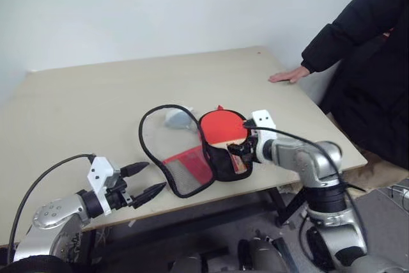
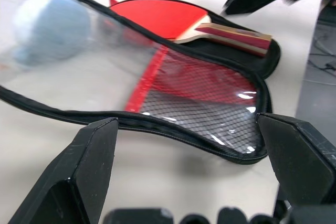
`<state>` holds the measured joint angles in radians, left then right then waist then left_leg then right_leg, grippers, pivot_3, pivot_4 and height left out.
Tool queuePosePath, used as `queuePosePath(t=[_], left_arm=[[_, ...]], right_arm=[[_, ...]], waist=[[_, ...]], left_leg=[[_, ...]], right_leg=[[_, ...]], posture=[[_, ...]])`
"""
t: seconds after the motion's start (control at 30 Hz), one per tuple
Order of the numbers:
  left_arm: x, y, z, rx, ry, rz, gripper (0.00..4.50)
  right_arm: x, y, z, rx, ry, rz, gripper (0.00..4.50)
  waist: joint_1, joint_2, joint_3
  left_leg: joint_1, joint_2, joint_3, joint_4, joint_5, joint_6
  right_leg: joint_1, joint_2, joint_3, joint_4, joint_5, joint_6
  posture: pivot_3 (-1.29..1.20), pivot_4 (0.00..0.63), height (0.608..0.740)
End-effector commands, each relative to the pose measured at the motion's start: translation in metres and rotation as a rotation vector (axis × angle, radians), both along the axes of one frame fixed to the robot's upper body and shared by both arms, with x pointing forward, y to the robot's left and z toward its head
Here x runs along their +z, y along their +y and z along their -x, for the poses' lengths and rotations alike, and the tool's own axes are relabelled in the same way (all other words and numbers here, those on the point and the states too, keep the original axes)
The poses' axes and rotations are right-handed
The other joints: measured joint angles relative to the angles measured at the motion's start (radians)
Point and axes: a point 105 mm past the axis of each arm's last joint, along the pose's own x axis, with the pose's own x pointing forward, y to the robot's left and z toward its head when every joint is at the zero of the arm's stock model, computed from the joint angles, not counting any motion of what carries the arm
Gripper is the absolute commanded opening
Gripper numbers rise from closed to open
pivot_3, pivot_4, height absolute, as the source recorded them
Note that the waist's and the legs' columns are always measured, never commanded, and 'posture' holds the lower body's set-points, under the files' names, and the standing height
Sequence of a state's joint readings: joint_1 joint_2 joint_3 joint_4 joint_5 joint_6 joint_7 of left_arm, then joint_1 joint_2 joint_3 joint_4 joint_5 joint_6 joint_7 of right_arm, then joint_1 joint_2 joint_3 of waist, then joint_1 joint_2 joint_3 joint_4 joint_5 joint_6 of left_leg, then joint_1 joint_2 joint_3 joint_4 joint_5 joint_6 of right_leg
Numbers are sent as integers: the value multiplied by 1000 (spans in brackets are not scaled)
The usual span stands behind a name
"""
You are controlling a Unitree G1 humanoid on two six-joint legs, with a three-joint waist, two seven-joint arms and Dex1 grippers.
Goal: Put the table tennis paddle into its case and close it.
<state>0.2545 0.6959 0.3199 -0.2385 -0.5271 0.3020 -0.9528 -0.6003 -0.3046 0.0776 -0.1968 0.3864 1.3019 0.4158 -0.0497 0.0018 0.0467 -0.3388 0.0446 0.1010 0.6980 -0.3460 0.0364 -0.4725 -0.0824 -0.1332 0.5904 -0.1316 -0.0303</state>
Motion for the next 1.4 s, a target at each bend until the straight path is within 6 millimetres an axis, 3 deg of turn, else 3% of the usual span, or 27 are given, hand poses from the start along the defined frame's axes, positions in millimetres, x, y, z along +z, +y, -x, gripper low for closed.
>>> queuePosePath(t=[0.03, 0.13, 0.23, 0.33, 0.53, 0.73, 1.07, 1.4], left_arm=[[14, 15, -8, 62, -37, 24, 4500], [16, 21, -14, 112, -7, 106, 4500], [14, 26, -19, 147, 26, 172, 4500], [5, 42, -28, 223, 99, 265, 4007], [-6, 58, -40, 307, 172, 346, 2400], [-23, 51, -56, 376, 257, 374, 880], [-33, 5, -79, 313, 331, 339, 880], [9, -49, -77, 87, 345, 539, 880]], right_arm=[[48, -9, -8, 131, -242, -41, 4482], [58, -28, -15, 172, -371, -1, 4482], [58, -33, -14, 230, -415, 9, 4482], [51, -41, -15, 264, -400, 39, 4500], [52, -42, -19, 289, -408, 51, 4500], [52, -38, -17, 316, -400, 49, 4500], [63, -28, -15, 344, -429, 29, 4500], [63, -46, -23, 302, -423, 63, 4500]], waist=[[0, 0, 0], [1, -1, 0], [1, -2, 0], [1, -2, 1], [2, -3, 1], [3, -4, 0], [3, -5, 0], [3, -6, 0]], left_leg=[[0, 0, 0, 0, -1, 2], [1, 0, 0, 0, -1, 2], [4, 0, 0, 0, -1, 2], [10, 1, 0, 0, -1, 2], [14, 1, 0, 0, -1, 2], [13, 0, -1, 0, 0, -1], [13, -1, 0, 0, 1, -3], [12, -2, 1, 0, 1, -3]], right_leg=[[0, 0, 0, 0, 0, 0], [1, 0, -1, 0, 0, 0], [4, 0, -1, 0, 0, 0], [10, 0, -1, 0, 0, 0], [11, 0, -1, 0, 0, 0], [11, -1, -1, 0, 0, 0], [11, -2, 0, -1, 0, 0], [12, -2, 1, 0, 0, 0]], posture=[[0, 0, 740], [0, 0, 740], [0, 0, 740], [0, 0, 740], [0, 0, 740], [0, 0, 740], [0, 0, 740], [0, 0, 740]])
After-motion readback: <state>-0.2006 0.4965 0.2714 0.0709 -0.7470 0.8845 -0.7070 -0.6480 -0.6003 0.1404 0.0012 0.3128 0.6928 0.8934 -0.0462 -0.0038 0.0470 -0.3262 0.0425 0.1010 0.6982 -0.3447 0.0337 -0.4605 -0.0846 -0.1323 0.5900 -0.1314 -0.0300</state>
